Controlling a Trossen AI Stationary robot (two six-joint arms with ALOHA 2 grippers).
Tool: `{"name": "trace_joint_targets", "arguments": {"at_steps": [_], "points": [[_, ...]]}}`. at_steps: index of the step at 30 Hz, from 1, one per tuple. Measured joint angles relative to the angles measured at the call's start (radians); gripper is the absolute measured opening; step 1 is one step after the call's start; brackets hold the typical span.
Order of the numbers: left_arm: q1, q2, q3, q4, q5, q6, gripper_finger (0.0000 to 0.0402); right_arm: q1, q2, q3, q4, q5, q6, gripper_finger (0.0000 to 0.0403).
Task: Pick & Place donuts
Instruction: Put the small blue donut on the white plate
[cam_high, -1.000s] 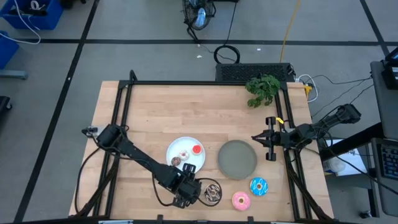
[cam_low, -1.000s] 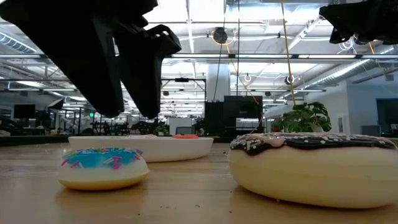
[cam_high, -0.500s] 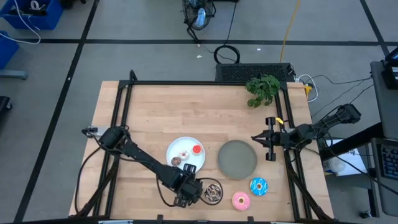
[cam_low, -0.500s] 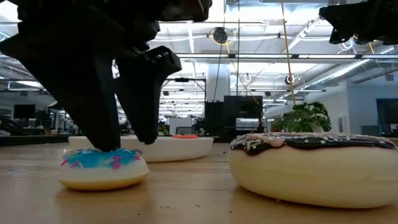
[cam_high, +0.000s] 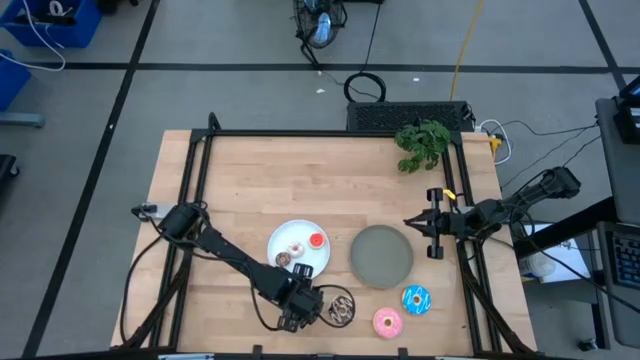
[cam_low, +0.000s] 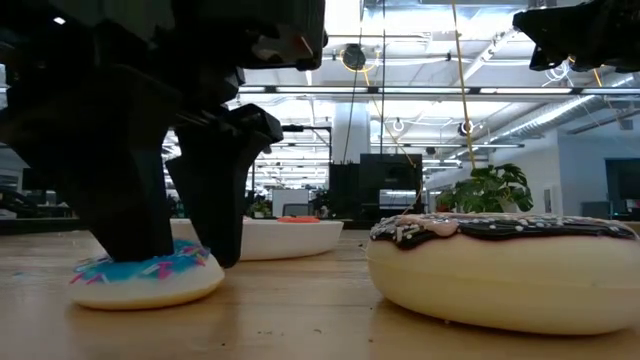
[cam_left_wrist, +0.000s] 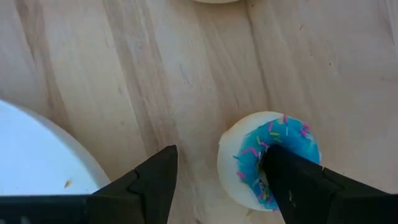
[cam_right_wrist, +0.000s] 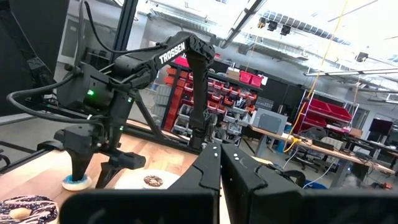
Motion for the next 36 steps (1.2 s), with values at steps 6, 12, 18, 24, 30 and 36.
{"name": "trace_joint_targets", "arguments": {"at_steps": [6, 12, 18, 24, 30, 36], "points": [[0.011, -0.001, -0.007, 0.003, 0.071, -0.036, 0.0211, 0.0, 0.0, 0.0, 0.0, 0.0, 0.0, 0.0], [0.025, -0.001, 0.005, -0.024, 0.119, -0.055, 0.0105, 0.0, 0.0, 0.0, 0.0, 0.0, 0.0, 0.0], [0.034, -0.007, 0.055, -0.075, 0.146, -0.053, 0.0013, 0.0, 0.0, 0.0, 0.001, 0.0, 0.0, 0.0], [0.017, -0.011, 0.265, -0.296, 0.091, -0.035, 0.0025, 0.0, 0.0, 0.0, 0.0, 0.0, 0.0, 0.0], [0.007, -0.013, 0.514, -0.591, -0.002, -0.02, 0.001, 0.0, 0.0, 0.0, 0.0, 0.0, 0.005, 0.0], [0.01, -0.013, 0.685, -0.813, -0.126, 0.008, 0.002, 0.0, 0.0, 0.0, 0.0, 0.0, 0.006, 0.0]]}}
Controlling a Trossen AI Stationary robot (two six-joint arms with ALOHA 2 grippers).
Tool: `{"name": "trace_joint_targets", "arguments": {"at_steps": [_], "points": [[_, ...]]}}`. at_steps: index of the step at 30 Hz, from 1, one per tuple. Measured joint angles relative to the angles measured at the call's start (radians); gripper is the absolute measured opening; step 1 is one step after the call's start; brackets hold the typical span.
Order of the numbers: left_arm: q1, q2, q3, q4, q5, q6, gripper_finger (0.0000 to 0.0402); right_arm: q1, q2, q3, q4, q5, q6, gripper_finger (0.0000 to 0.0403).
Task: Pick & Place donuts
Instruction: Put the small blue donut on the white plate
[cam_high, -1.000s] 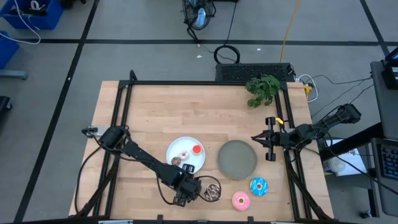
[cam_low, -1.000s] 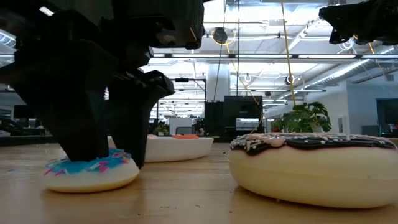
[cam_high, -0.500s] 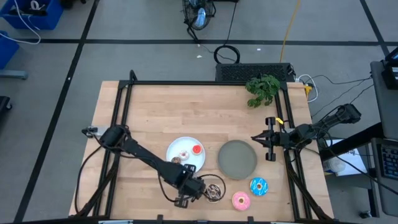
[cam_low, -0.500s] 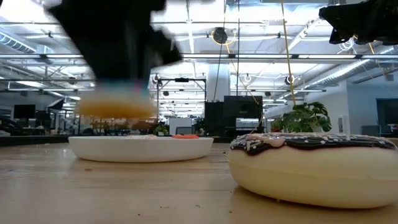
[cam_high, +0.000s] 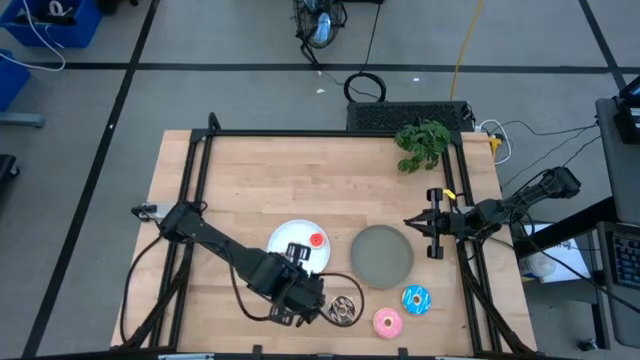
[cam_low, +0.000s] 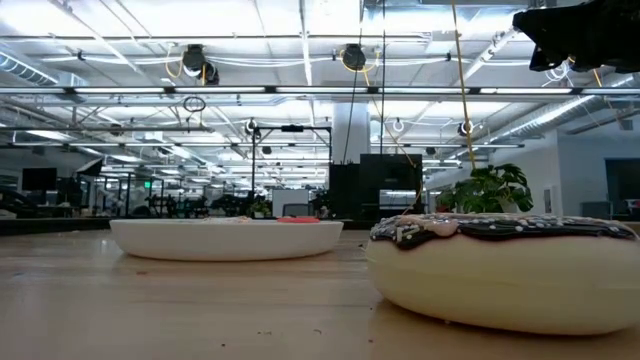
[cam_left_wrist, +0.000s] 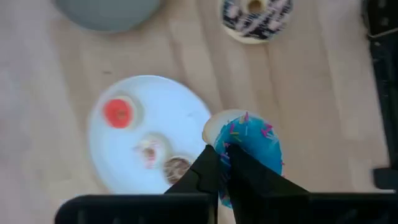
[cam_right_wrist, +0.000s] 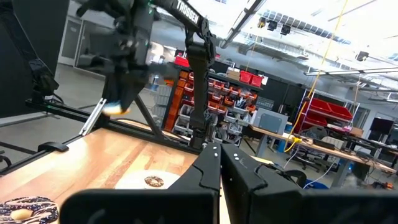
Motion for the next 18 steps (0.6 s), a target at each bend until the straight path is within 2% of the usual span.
{"name": "trace_joint_targets", "arguments": {"at_steps": [4, 9, 15, 18], "points": [[0.024, 0.0, 0.033, -0.052, -0.013, -0.001, 0.0008, 0.0, 0.0, 0.0, 0.0, 0.0, -0.001, 0.0], [0.053, 0.0, 0.018, -0.051, -0.018, 0.034, 0.0024, 0.0, 0.0, 0.0, 0.0, 0.0, 0.0, 0.0], [0.123, 0.0, -0.087, 0.021, -0.069, 0.12, 0.0012, 0.0, 0.0, 0.0, 0.007, 0.0, 0.0, 0.0], [0.172, 0.0, -0.177, 0.117, -0.032, 0.159, 0.0007, 0.0, 0.0, 0.0, 0.007, 0.0, -0.001, 0.0]]}}
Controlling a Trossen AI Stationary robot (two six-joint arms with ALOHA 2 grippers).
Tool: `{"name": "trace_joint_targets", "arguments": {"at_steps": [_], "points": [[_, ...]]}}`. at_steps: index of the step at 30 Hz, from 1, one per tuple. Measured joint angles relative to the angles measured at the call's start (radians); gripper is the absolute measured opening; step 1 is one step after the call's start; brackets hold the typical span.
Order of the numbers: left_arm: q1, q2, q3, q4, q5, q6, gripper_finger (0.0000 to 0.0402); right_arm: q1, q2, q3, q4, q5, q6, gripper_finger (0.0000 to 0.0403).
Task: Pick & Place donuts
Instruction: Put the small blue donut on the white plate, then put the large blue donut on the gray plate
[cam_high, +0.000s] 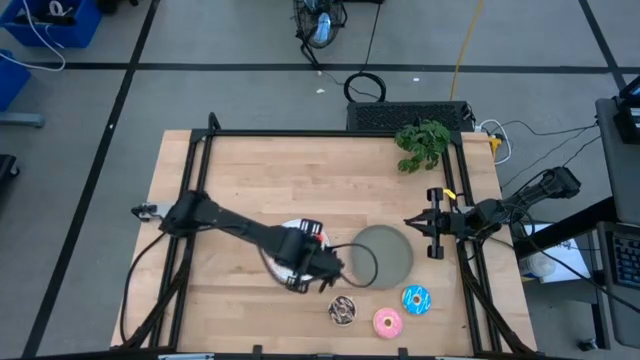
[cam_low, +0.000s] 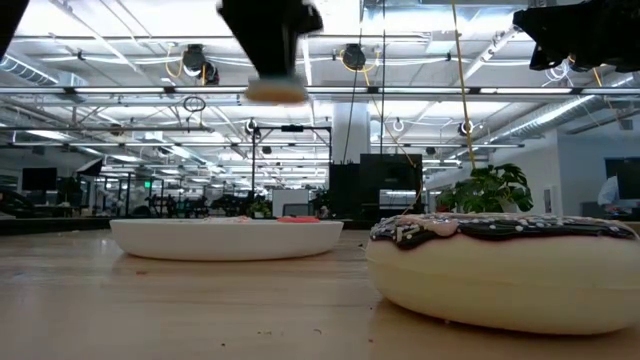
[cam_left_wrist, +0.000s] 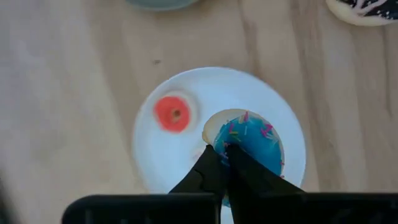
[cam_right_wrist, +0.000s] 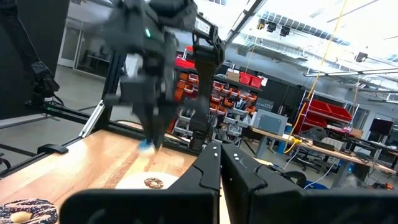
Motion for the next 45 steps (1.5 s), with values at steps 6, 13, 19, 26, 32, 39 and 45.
{"name": "trace_joint_targets", "arguments": {"at_steps": [6, 13, 19, 26, 32, 39, 45], "points": [[0.062, 0.0, -0.202, 0.204, 0.084, 0.072, 0.0027, 0.0, 0.0, 0.0, 0.0, 0.0, -0.005, 0.0], [0.107, 0.002, -0.338, 0.331, 0.145, 0.087, 0.0007, 0.0, 0.0, 0.0, 0.0, 0.0, -0.026, 0.0], [0.118, 0.002, -0.389, 0.446, 0.154, 0.083, 0.0031, 0.0, 0.0, 0.0, 0.0, 0.0, -0.028, 0.0], [0.12, 0.002, -0.421, 0.461, 0.177, 0.064, 0.0027, 0.0, 0.0, 0.0, 0.0, 0.0, -0.027, 0.0], [0.116, 0.002, -0.424, 0.464, 0.217, 0.03, 0.0083, 0.0, 0.0, 0.0, 0.0, 0.0, -0.025, 0.0], [0.117, 0.002, -0.419, 0.433, 0.198, -0.006, 0.0194, 0.0, 0.0, 0.0, 0.0, 0.0, -0.025, 0.0], [0.12, 0.002, -0.333, 0.327, 0.172, -0.053, 0.0237, 0.0, 0.0, 0.0, 0.0, 0.0, -0.025, 0.0]]}}
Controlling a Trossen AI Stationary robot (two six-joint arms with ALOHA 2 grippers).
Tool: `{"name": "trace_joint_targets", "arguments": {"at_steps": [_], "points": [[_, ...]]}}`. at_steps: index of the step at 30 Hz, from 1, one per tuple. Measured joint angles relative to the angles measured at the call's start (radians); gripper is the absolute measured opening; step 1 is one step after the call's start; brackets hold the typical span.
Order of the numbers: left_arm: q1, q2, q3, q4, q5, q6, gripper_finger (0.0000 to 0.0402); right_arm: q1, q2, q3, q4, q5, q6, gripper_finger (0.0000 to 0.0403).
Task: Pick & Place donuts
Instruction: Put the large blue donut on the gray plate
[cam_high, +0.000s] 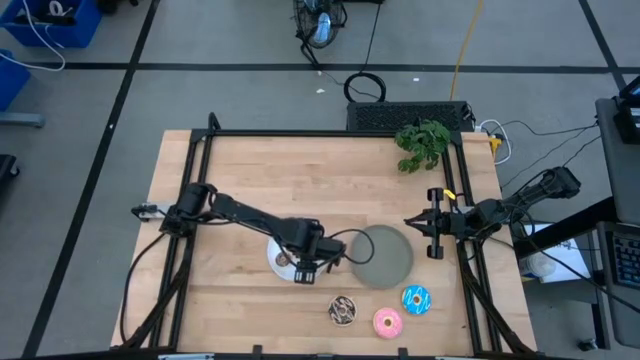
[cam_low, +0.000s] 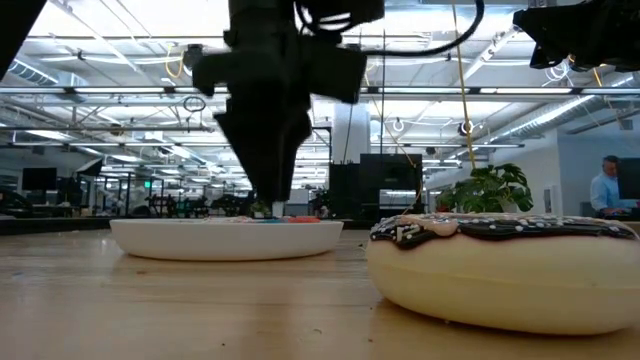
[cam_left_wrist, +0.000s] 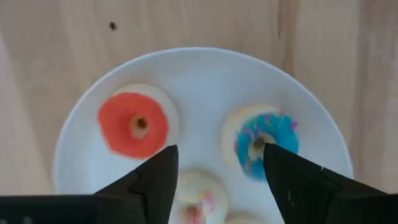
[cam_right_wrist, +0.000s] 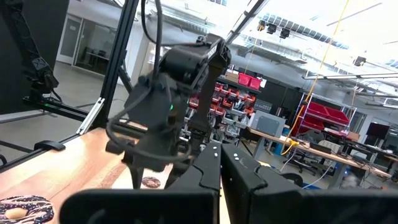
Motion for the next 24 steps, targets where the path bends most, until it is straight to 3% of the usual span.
{"name": "trace_joint_targets", "arguments": {"at_steps": [4, 7, 15, 17, 20, 24], "points": [[-0.004, 0.0, 0.115, -0.127, 0.012, -0.045, 0.023, 0.0, 0.0, 0.0, 0.0, 0.0, 0.0, 0.0], [-0.025, -0.001, 0.211, -0.213, 0.013, -0.106, 0.0201, 0.0, 0.0, 0.0, 0.0, 0.0, 0.0, 0.0], [-0.147, -0.043, 0.468, -0.474, -0.218, -0.063, 0.004, 0.0, 0.0, 0.0, 0.0, 0.0, -0.001, 0.0], [-0.176, -0.113, 0.475, -0.491, -0.287, -0.062, 0.0011, 0.0, 0.0, 0.0, -0.001, 0.0, 0.0, 0.0], [-0.209, -0.258, 0.426, -0.437, -0.417, -0.094, 0.0013, 0.0, 0.0, 0.0, -0.001, 0.0, -0.001, 0.0], [-0.228, -0.489, 0.201, -0.167, -0.493, 0.005, 0.0005, 0.0, 0.001, 0.0, -0.001, 0.0, -0.003, 0.0]]}}
